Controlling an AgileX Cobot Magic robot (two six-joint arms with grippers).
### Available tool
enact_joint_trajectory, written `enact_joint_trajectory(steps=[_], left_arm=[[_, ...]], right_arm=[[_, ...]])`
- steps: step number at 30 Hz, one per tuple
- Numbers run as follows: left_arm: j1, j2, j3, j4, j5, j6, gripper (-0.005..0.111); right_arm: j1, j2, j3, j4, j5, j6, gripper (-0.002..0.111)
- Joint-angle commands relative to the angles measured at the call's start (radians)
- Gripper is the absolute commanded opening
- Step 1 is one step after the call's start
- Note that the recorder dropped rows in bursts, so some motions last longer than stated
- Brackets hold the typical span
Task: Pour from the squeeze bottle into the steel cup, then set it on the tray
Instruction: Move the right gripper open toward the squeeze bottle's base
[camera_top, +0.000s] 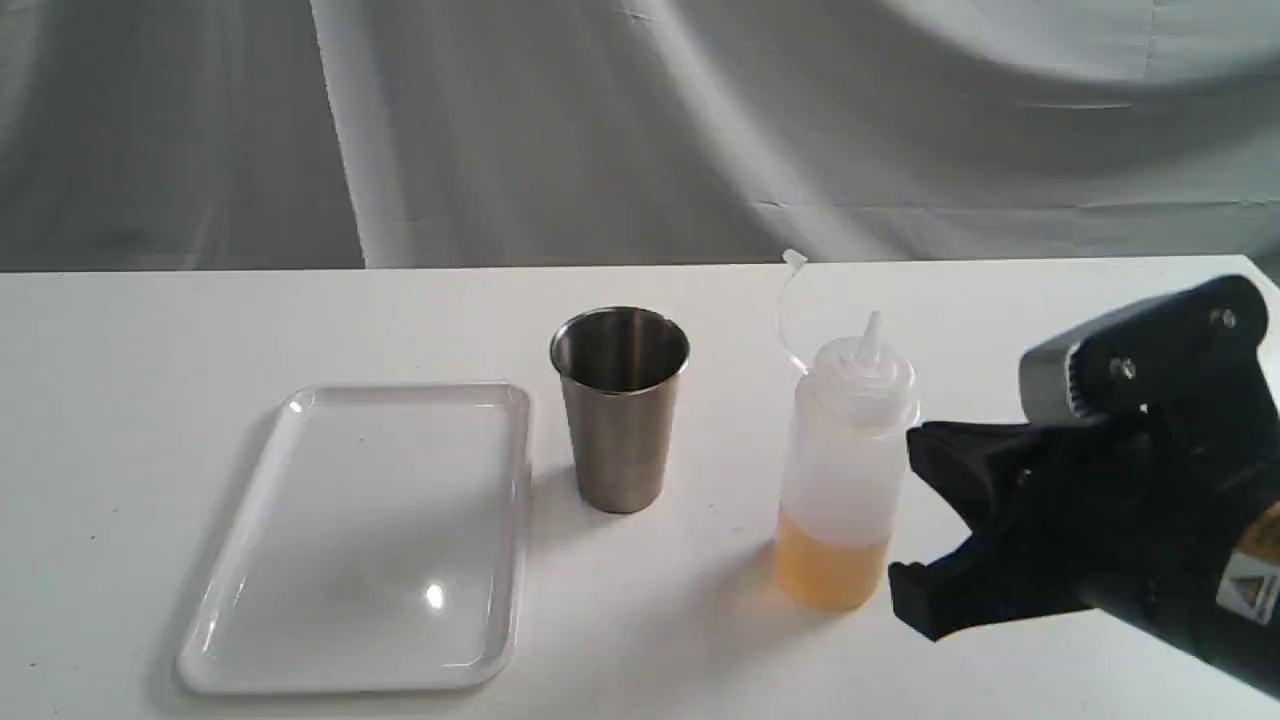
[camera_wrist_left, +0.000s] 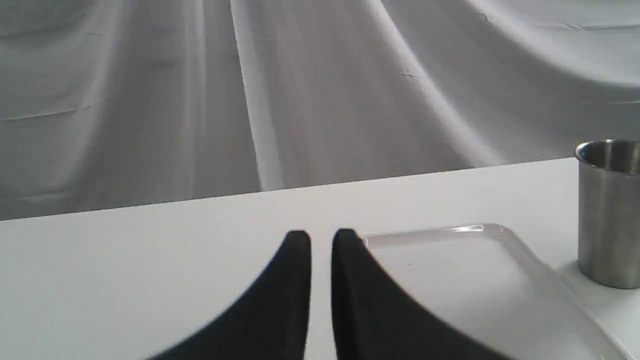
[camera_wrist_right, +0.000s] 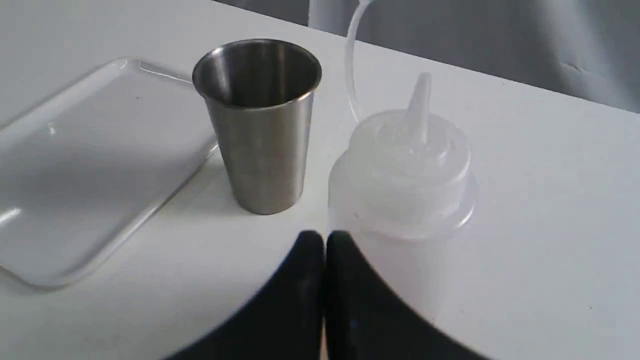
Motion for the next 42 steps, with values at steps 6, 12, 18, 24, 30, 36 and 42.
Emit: enact_joint_trajectory(steps=[6,12,18,24,30,36,42], left_arm=[[-0.005,-0.005,0.004,0.003,-0.002,-0.005,0.008],[-0.005,-0.005,0.004,0.003,-0.002,-0.005,0.008],[-0.005,-0.005,0.004,0.003,-0.002,-0.002,0.008],[-0.005,-0.005,0.004,0.003,-0.002,-0.002,0.008],[-0.005,-0.005,0.004,0.003,-0.002,-0.005,0.008],[-0.005,-0.005,0.004,0.003,-0.002,-0.005,0.008],[-0.005,-0.005,0.004,0.003,-0.002,-0.003,0.008]], right_arm=[[0.002,0.109,0.073,0.031,-0.131,0.002,0.0],[0.002,0.249,0.073,0.031,-0.274,0.005,0.0],[0.002,0.369,0.073,0.031,-0.354,0.005,0.0],[0.002,0.461,0.073,0.04,-0.442,0.005,0.0],[0.002,0.493,0.073,0.048,-0.475,0.005,0.0],[0.002,0.493,0.073,0.057,-0.475,0.005,0.0],[0.002,0.493,0.073,0.064,-0.473,0.005,0.009]])
